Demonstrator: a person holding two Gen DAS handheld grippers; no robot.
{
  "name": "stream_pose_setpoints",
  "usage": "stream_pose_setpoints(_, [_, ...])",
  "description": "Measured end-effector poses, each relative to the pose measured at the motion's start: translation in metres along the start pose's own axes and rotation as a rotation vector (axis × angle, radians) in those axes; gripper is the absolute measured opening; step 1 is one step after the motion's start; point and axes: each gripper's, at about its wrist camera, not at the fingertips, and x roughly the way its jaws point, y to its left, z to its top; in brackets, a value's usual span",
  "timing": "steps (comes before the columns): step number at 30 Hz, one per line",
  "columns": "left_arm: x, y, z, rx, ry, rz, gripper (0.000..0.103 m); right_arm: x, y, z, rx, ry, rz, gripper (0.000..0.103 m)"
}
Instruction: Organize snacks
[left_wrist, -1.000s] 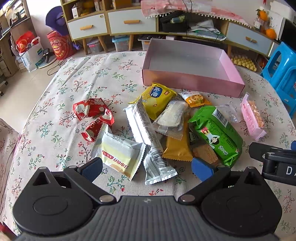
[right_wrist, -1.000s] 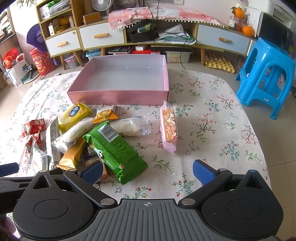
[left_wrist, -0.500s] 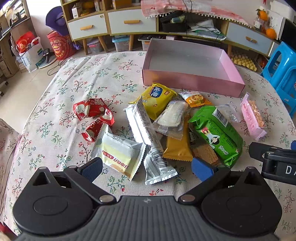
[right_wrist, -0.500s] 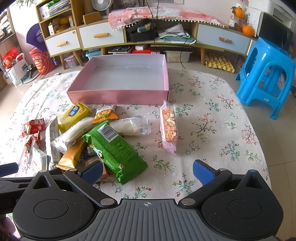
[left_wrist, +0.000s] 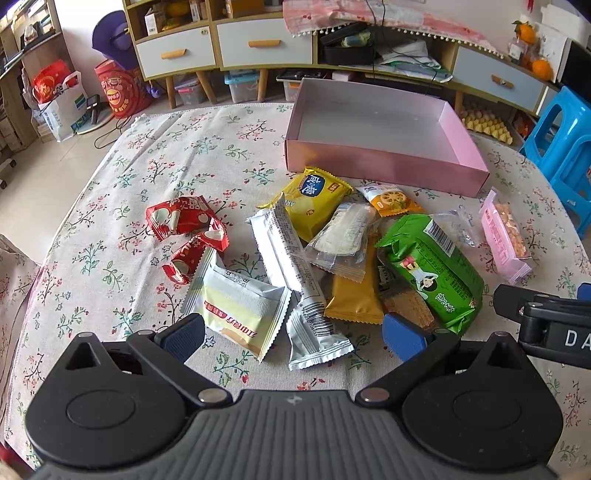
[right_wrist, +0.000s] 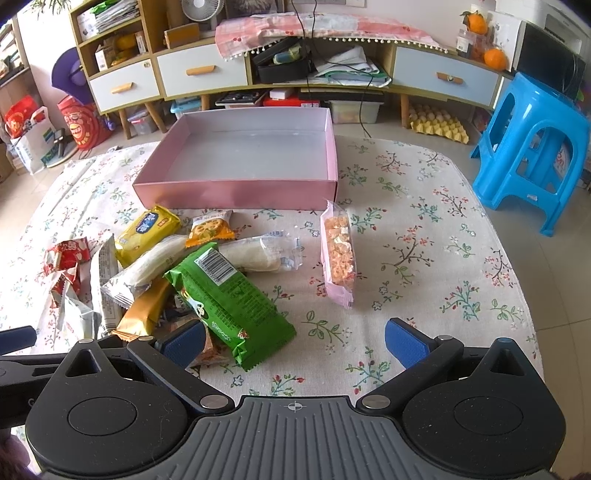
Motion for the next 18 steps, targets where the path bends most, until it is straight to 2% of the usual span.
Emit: stream_pose_setpoints(18, [0.0,-0.0001,-0.0006,0.004,-0.004,0.001,0.103,-0.0002,-0.0008,-0.0006,0.003,-0.001,0.0,0.103])
